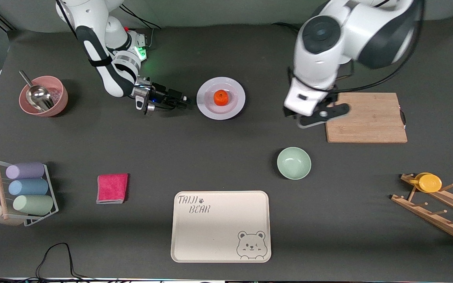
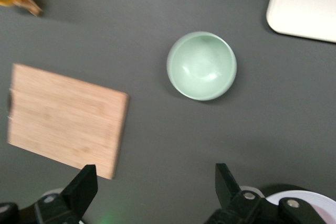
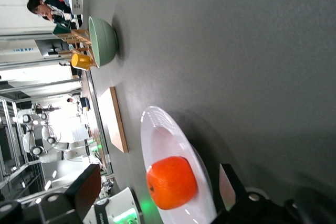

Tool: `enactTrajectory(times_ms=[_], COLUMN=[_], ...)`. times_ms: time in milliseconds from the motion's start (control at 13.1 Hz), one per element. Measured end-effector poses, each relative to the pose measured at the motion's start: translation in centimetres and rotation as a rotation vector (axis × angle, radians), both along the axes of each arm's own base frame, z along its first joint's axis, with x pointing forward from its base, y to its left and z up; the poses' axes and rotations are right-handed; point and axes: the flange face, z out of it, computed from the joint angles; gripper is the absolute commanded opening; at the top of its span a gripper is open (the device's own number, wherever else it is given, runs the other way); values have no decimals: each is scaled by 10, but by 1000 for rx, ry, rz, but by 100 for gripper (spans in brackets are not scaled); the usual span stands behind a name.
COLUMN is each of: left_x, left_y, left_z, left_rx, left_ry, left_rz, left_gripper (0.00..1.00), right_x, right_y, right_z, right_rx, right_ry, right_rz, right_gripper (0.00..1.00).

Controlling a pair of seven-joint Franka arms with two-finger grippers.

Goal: Place orange and plate with both arms
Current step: 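Raise the left gripper away while the right gripper reaches the plate rim, then close the right gripper on the rim of the white plate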

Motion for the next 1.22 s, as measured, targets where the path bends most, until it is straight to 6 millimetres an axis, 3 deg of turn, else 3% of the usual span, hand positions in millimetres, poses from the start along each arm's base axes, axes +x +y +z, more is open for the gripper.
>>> enactTrajectory(times_ms=[153, 229, 382, 458, 534, 839, 1221], left_x=[16, 28, 49, 53, 54, 40, 43], left_y=[54, 92, 168, 192, 202, 188, 217], left_z=[22, 27, 28, 27, 27, 42, 44], left_rx=[-30, -73, -128, -142, -148, -141, -186], left_ry=[13, 34, 62, 71, 80, 86, 92], left_rz=[-56, -74, -105, -114, -121, -165, -216], left_gripper=[100, 100, 100, 99, 99, 98, 98], right_x=[-6, -9, -15, -17, -19, -24, -24], right_y=[8, 13, 20, 23, 25, 31, 41], right_z=[-4, -4, -4, -4, -5, -11, -20], right_rx=[10, 11, 7, 4, 1, -12, -10], right_ry=[-19, -40, -75, -94, -114, -210, -256], right_rz=[28, 50, 92, 112, 132, 192, 210], right_gripper=[100, 100, 100, 100, 100, 100, 99])
